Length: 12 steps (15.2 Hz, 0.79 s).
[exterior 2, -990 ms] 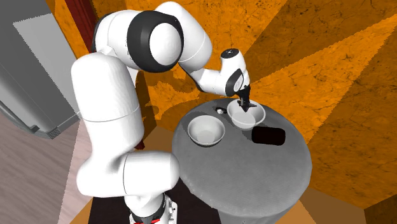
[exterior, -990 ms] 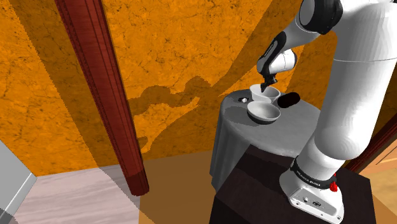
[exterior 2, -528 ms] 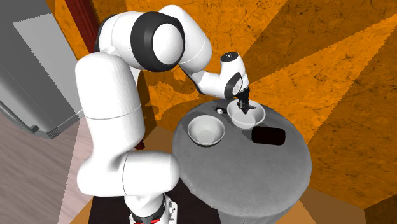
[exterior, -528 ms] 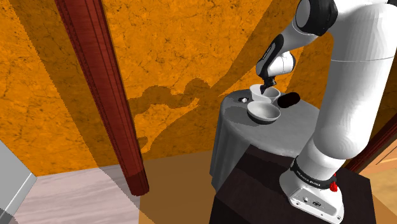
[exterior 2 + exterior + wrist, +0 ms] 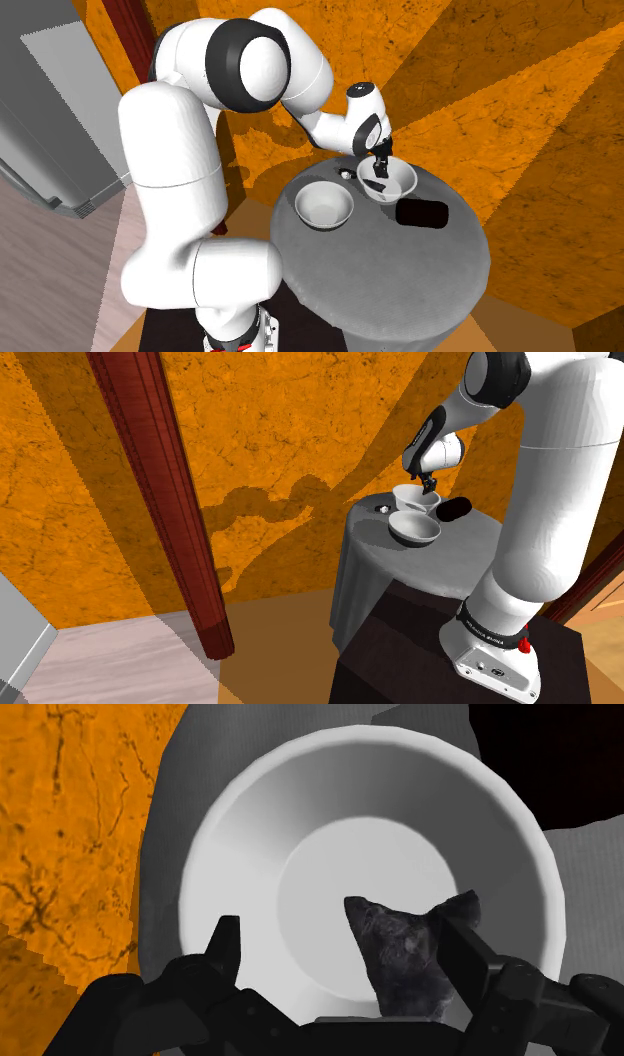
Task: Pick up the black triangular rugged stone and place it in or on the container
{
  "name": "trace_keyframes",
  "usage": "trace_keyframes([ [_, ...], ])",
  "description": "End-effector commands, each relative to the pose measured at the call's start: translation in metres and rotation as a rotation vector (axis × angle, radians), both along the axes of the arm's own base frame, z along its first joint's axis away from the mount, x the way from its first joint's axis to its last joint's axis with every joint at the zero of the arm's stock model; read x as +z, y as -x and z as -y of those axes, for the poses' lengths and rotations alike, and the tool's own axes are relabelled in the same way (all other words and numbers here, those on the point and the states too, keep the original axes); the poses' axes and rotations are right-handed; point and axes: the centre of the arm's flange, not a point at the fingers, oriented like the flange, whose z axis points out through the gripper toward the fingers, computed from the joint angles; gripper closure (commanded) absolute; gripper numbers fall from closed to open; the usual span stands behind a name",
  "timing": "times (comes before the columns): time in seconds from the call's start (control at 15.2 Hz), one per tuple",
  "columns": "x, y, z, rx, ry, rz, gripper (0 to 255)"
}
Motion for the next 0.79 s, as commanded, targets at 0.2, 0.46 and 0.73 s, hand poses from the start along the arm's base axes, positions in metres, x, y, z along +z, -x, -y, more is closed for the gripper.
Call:
trace_keyframes([
  [0.2, 0.045, 0.004, -0.022, 0.0, 0.0, 0.0, 0],
  [0.46, 0.045, 0.004, -0.022, 0.0, 0.0, 0.0, 0],
  [0.73, 0.045, 0.004, -0.022, 0.0, 0.0, 0.0, 0],
])
